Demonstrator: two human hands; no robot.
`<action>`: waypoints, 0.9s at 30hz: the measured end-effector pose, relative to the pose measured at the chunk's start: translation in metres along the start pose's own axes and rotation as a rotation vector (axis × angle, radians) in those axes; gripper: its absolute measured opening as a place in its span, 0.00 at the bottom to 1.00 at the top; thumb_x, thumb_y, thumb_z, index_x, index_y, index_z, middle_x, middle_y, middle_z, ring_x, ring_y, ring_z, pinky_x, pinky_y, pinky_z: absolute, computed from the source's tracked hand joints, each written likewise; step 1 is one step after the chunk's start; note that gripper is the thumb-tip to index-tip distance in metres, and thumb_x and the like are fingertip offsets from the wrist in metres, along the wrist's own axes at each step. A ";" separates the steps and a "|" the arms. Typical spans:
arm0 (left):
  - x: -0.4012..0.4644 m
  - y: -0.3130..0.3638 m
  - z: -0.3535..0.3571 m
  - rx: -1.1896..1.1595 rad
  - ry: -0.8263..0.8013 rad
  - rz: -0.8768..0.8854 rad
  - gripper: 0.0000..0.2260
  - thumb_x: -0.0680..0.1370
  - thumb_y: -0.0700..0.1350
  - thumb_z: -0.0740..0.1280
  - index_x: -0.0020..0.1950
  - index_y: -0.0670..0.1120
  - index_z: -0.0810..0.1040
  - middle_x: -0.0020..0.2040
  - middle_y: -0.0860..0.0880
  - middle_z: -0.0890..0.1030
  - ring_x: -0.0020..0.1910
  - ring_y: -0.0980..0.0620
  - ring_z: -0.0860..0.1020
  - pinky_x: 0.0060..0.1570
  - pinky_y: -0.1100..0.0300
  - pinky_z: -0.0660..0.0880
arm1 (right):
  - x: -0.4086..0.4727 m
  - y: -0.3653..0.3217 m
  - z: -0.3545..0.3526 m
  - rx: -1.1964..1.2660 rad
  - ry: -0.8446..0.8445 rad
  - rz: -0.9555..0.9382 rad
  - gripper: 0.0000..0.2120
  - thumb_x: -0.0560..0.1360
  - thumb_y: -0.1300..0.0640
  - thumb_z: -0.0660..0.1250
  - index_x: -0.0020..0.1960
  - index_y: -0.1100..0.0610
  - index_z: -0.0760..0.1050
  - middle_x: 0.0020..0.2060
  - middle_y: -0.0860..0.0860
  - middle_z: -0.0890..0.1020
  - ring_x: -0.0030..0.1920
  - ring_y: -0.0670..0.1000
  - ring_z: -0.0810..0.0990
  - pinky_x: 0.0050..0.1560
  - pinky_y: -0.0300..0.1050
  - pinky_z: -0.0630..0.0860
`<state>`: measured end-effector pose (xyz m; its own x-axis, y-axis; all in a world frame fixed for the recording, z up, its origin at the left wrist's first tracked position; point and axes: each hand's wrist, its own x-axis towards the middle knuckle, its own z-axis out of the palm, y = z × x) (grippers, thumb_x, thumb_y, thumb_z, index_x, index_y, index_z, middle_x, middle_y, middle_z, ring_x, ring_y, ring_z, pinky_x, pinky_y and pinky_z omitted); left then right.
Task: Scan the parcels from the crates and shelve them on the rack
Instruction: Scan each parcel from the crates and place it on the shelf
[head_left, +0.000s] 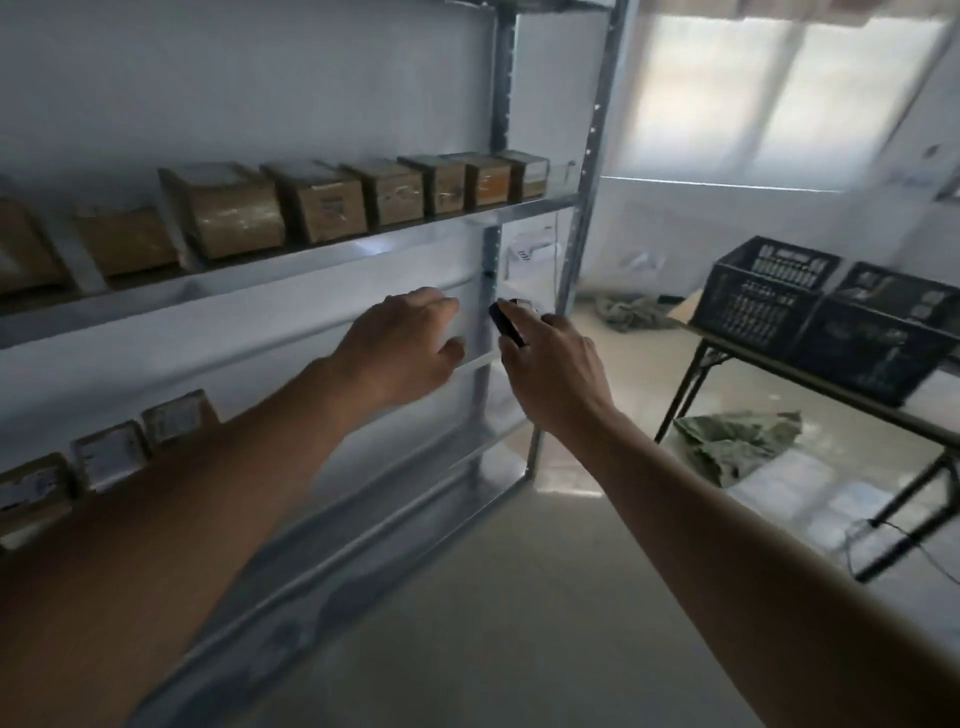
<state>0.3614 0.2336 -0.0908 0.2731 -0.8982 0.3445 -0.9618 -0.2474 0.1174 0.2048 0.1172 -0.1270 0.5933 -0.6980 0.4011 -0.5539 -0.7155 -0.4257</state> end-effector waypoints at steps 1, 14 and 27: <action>0.011 0.022 0.005 -0.010 -0.001 0.022 0.20 0.83 0.54 0.64 0.70 0.43 0.77 0.69 0.43 0.78 0.65 0.40 0.79 0.62 0.44 0.78 | -0.002 0.021 -0.014 -0.002 0.009 0.022 0.23 0.87 0.45 0.60 0.81 0.36 0.65 0.67 0.59 0.78 0.58 0.63 0.81 0.56 0.54 0.79; 0.150 0.310 0.087 -0.131 -0.045 0.272 0.23 0.84 0.55 0.64 0.76 0.45 0.72 0.74 0.45 0.75 0.71 0.42 0.76 0.68 0.43 0.75 | -0.034 0.279 -0.178 -0.092 0.165 0.239 0.23 0.85 0.45 0.62 0.80 0.39 0.67 0.63 0.60 0.80 0.57 0.65 0.82 0.55 0.61 0.81; 0.322 0.476 0.184 -0.261 -0.073 0.532 0.26 0.83 0.54 0.66 0.78 0.43 0.71 0.74 0.43 0.75 0.72 0.43 0.75 0.69 0.44 0.74 | 0.010 0.482 -0.249 -0.151 0.264 0.467 0.24 0.86 0.45 0.62 0.82 0.44 0.67 0.67 0.61 0.80 0.59 0.63 0.83 0.56 0.61 0.82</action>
<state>-0.0119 -0.2405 -0.0953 -0.2563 -0.8991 0.3548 -0.9266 0.3330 0.1745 -0.2016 -0.2424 -0.1263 0.1091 -0.9118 0.3959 -0.8120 -0.3115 -0.4937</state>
